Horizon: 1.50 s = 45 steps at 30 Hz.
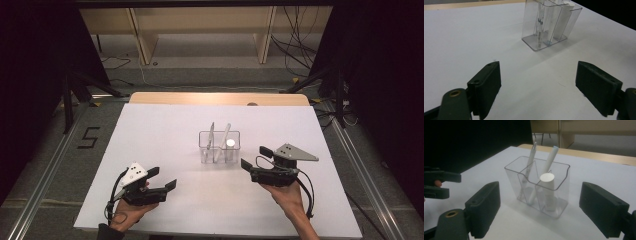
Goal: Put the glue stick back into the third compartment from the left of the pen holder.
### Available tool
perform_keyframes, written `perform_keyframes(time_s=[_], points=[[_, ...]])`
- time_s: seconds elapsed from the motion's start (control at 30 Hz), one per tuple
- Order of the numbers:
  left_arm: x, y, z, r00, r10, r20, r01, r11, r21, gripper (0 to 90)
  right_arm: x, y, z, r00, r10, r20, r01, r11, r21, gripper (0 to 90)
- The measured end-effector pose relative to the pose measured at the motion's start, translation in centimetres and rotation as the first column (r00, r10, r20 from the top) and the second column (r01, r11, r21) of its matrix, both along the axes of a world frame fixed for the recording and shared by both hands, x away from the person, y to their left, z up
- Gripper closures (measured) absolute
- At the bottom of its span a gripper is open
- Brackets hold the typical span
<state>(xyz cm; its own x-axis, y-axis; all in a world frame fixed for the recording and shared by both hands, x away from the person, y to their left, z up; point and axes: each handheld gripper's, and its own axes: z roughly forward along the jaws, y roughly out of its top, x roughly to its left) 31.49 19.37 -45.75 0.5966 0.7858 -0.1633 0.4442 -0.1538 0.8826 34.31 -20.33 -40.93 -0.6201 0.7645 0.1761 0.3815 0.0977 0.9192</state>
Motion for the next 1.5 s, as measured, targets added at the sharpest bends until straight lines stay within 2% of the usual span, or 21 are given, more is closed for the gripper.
perform_keyframes(time_s=[0.13,0.47,0.63,1.03,1.13,1.3,1.5], points=[[0.0,0.0,0.0,1.0000,0.000,-0.002,0.000,1.0000,0.000,19.8,-1.2,-0.5,-0.3,0.9999,0.002,0.011,-0.001,1.0000,-0.006,17.9],[0.0,0.0,-0.1,1.0000,-0.004,-0.004,0.004,1.0000,-0.002,19.8,-2.5,-1.0,-1.1,0.9998,0.008,0.016,-0.008,1.0000,-0.003,17.9],[0.0,0.0,0.0,1.0000,-0.005,-0.004,0.005,1.0000,-0.002,19.8,-3.6,-1.9,-1.9,0.9998,0.012,0.019,-0.012,0.9997,0.021,17.7],[-0.1,-0.1,-0.1,0.9999,-0.014,-0.003,0.014,0.9999,-0.001,19.8,-5.5,-2.5,-3.1,0.9990,0.032,0.031,-0.032,0.9995,0.005,17.6],[-0.2,-0.2,0.0,0.9996,-0.023,-0.014,0.022,0.9995,-0.021,19.8,-5.9,-2.4,-3.4,0.9991,0.035,0.022,-0.035,0.9994,0.007,17.6],[-0.4,-0.3,0.1,0.9993,-0.033,-0.016,0.033,0.9990,-0.030,19.5,-6.4,-2.5,-4.0,0.9994,0.031,0.017,-0.031,0.9995,0.005,17.6],[-0.5,-0.2,0.1,0.9992,-0.036,-0.015,0.036,0.9991,-0.024,19.5,-6.7,-2.8,-4.4,0.9996,0.025,0.011,-0.025,0.9997,0.002,17.9]])
